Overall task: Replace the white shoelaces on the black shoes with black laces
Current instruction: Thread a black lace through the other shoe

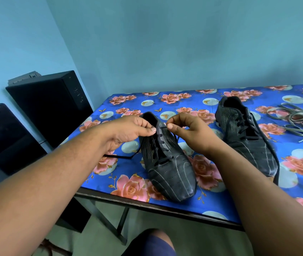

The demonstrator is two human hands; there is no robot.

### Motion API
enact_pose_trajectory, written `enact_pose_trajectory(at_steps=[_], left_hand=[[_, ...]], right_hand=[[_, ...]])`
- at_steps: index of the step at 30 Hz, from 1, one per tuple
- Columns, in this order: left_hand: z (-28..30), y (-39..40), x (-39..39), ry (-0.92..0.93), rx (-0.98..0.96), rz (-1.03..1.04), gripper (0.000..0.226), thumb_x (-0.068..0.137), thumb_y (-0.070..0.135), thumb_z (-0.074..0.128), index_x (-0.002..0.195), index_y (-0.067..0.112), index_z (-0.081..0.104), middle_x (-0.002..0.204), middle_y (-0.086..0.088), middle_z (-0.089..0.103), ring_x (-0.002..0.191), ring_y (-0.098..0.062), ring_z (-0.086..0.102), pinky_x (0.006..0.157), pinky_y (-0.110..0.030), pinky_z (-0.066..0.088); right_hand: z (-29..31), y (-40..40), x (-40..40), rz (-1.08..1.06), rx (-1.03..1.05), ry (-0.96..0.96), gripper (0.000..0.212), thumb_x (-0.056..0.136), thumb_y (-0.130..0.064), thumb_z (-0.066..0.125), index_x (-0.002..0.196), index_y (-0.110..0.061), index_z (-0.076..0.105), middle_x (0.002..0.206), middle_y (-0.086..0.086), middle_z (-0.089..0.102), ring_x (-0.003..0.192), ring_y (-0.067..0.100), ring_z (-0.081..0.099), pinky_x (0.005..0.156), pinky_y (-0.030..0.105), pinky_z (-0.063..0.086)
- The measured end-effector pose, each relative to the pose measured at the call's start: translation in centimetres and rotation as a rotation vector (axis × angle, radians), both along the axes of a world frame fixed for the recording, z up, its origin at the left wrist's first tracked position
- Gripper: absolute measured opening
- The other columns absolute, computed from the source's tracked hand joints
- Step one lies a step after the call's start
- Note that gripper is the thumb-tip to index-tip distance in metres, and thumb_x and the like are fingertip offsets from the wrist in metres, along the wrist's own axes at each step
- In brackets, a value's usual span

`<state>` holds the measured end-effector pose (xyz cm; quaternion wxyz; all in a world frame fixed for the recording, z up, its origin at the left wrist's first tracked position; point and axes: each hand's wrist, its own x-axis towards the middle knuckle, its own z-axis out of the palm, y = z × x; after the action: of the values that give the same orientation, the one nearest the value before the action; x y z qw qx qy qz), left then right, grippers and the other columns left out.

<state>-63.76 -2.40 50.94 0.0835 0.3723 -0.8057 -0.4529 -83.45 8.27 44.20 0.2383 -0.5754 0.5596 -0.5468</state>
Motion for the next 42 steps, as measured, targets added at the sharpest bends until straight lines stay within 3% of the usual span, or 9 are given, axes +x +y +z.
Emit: enact_pose_trajectory(at_steps=[3, 7, 10, 15, 19, 26, 32, 36, 42], left_hand=[[0.3, 0.6, -0.2, 0.003, -0.029, 0.030, 0.013, 0.095, 0.020, 0.071, 0.103, 0.011, 0.075, 0.106, -0.004, 0.075, 0.102, -0.005, 0.062, 0.100, -0.021, 0.041], [-0.8, 2.3, -0.1, 0.197, -0.207, 0.109, 0.017, 0.101, 0.017, 0.063, 0.115, 0.011, 0.069, 0.102, 0.004, 0.064, 0.092, -0.004, 0.057, 0.076, -0.004, 0.043], [-3.7, 3.0, 1.6, 0.304, -0.323, 0.258, 0.014, 0.102, 0.025, 0.060, 0.115, 0.021, 0.063, 0.111, 0.002, 0.058, 0.086, -0.002, 0.055, 0.063, -0.005, 0.043], [-7.4, 4.0, 3.8, 0.319, -0.320, 0.257, 0.009, 0.098, 0.037, 0.063, 0.098, 0.028, 0.063, 0.086, 0.009, 0.064, 0.073, -0.001, 0.054, 0.071, -0.019, 0.044], [-7.6, 3.8, 3.9, 0.378, -0.354, 0.260, 0.013, 0.100, 0.029, 0.063, 0.089, 0.023, 0.066, 0.067, 0.016, 0.059, 0.063, -0.002, 0.050, 0.064, -0.024, 0.042], [-6.6, 2.9, 5.1, 0.387, -0.496, 0.368, 0.010, 0.102, 0.026, 0.060, 0.094, 0.020, 0.064, 0.080, 0.012, 0.063, 0.074, 0.007, 0.056, 0.068, -0.008, 0.041], [-7.8, 3.0, 4.6, 0.384, -0.463, 0.401, 0.017, 0.100, 0.037, 0.062, 0.095, 0.021, 0.064, 0.083, 0.007, 0.067, 0.079, -0.013, 0.059, 0.076, -0.033, 0.049], [-8.6, 4.2, 4.2, 0.394, -0.787, 0.404, 0.036, 0.091, 0.055, 0.058, 0.100, 0.021, 0.062, 0.100, 0.010, 0.061, 0.096, -0.015, 0.058, 0.086, -0.044, 0.048], [-8.9, 7.2, 2.3, 0.308, -0.983, 0.374, 0.018, 0.090, 0.045, 0.061, 0.100, 0.034, 0.071, 0.106, 0.010, 0.056, 0.102, -0.019, 0.055, 0.080, -0.035, 0.033]], right_hand=[[-0.2, -0.2, 0.1, -0.023, 0.020, 0.087, 0.003, 0.094, -0.024, 0.072, 0.091, -0.024, 0.071, 0.081, -0.015, 0.070, 0.077, 0.007, 0.058, 0.071, 0.018, 0.046], [-0.3, -0.3, -0.3, -0.086, 0.015, 0.109, 0.006, 0.095, -0.019, 0.069, 0.090, -0.019, 0.069, 0.079, -0.013, 0.068, 0.075, 0.007, 0.057, 0.070, 0.016, 0.044], [-0.3, -0.2, -0.5, -0.115, 0.026, 0.091, 0.005, 0.098, -0.019, 0.066, 0.094, -0.015, 0.067, 0.088, -0.003, 0.071, 0.079, 0.019, 0.063, 0.069, 0.018, 0.046], [-0.3, -0.4, 0.0, -0.111, 0.031, 0.072, 0.006, 0.098, -0.022, 0.065, 0.095, -0.017, 0.067, 0.094, 0.001, 0.073, 0.090, 0.029, 0.066, 0.071, 0.024, 0.050], [-0.2, -0.1, 0.0, -0.158, 0.004, 0.115, 0.013, 0.097, -0.025, 0.067, 0.095, -0.012, 0.067, 0.085, 0.006, 0.069, 0.071, 0.020, 0.059, 0.060, 0.017, 0.042], [0.2, 0.0, 0.2, -0.258, -0.035, 0.139, 0.012, 0.098, -0.020, 0.066, 0.091, -0.010, 0.064, 0.068, -0.004, 0.056, 0.054, 0.003, 0.045, 0.053, 0.011, 0.038], [0.3, 0.2, 0.3, -0.275, -0.056, 0.127, 0.013, 0.098, -0.018, 0.066, 0.092, -0.006, 0.064, 0.074, 0.003, 0.062, 0.057, 0.003, 0.049, 0.053, 0.009, 0.039], [0.3, 0.5, 0.3, -0.295, -0.065, 0.126, 0.014, 0.095, -0.018, 0.071, 0.089, -0.007, 0.065, 0.069, -0.002, 0.058, 0.056, 0.002, 0.048, 0.058, 0.007, 0.040], [-0.5, 0.2, 0.0, -0.358, -0.081, 0.303, 0.016, 0.092, -0.028, 0.074, 0.082, -0.025, 0.062, 0.081, 0.000, 0.063, 0.077, 0.005, 0.051, 0.067, 0.018, 0.038]])
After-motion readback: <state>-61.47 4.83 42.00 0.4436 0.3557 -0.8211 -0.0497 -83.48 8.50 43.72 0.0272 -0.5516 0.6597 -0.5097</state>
